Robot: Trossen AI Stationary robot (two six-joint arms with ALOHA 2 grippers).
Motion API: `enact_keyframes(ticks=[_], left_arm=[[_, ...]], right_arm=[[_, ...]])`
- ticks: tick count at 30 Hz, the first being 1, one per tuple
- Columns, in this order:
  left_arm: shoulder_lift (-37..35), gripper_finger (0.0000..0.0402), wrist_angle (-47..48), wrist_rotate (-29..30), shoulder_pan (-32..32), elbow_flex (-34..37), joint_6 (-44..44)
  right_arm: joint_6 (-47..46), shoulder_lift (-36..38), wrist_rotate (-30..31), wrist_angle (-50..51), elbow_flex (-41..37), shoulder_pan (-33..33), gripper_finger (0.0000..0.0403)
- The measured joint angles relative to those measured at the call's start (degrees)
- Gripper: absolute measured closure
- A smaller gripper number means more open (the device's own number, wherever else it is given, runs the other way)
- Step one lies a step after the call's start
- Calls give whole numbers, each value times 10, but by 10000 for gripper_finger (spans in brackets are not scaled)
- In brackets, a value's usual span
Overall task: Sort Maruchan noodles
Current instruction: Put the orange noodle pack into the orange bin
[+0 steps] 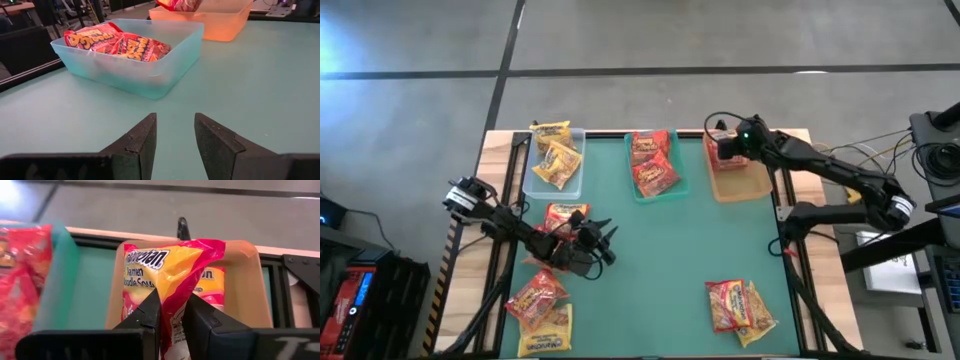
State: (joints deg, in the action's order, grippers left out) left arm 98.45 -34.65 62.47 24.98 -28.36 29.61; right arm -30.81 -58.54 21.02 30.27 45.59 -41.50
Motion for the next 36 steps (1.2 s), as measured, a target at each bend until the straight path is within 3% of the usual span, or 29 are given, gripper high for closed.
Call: enact_keyframes(ticks=[4, 16, 20, 22, 25, 33, 36], left_arm=[[0, 286, 0, 0, 0, 0, -1], [0, 286, 0, -1, 0, 0, 9], [0, 286, 0, -15, 0, 0, 12], [0, 286, 0, -27, 0, 0, 16], [0, 286, -4, -54, 0, 0, 21], [-5, 286, -8, -192, 10, -8, 68], [-6, 286, -9, -220, 29, -21, 70]], right_arm=[[7, -14, -1, -10, 0, -6, 336], [14, -19, -9, -2, 34, -29, 228], [1, -17, -119, -21, 51, 0, 219], [-15, -17, -169, -36, 50, 29, 218], [-29, -20, -178, -74, 40, 101, 220], [-54, -77, -69, -161, 34, 321, 218], [-62, -115, -57, -203, 33, 384, 218]])
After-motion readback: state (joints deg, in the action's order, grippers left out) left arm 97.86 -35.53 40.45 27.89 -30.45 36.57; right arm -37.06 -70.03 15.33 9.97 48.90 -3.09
